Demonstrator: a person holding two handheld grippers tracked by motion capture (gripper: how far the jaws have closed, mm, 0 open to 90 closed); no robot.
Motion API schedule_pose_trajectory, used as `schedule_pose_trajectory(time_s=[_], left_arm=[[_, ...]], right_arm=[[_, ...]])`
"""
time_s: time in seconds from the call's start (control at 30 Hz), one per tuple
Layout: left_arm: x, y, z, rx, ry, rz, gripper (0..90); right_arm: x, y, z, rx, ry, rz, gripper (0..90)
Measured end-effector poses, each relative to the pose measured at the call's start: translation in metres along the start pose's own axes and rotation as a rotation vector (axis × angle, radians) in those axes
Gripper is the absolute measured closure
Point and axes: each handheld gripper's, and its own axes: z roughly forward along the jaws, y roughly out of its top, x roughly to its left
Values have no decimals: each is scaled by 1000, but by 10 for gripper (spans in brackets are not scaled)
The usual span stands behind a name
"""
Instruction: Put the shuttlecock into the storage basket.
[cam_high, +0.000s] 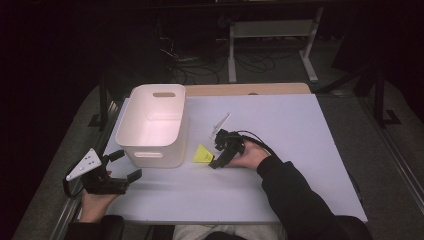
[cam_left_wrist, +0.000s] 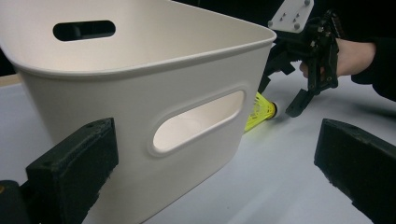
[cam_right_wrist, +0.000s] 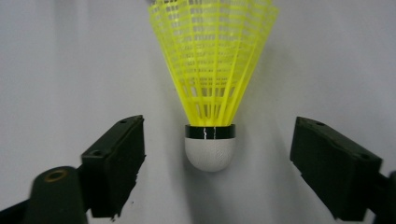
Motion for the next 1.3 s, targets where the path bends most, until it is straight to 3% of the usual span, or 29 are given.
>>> schedule_pose_trajectory(time_s=[0.67,1.3], left_arm=[[0,0,0,2,1,0,0],[0,0,0,2,1,0,0]], right_arm=[[1,0,3,-2,5,-39,615],[1,-1,-18,-23,-17,-32,633]])
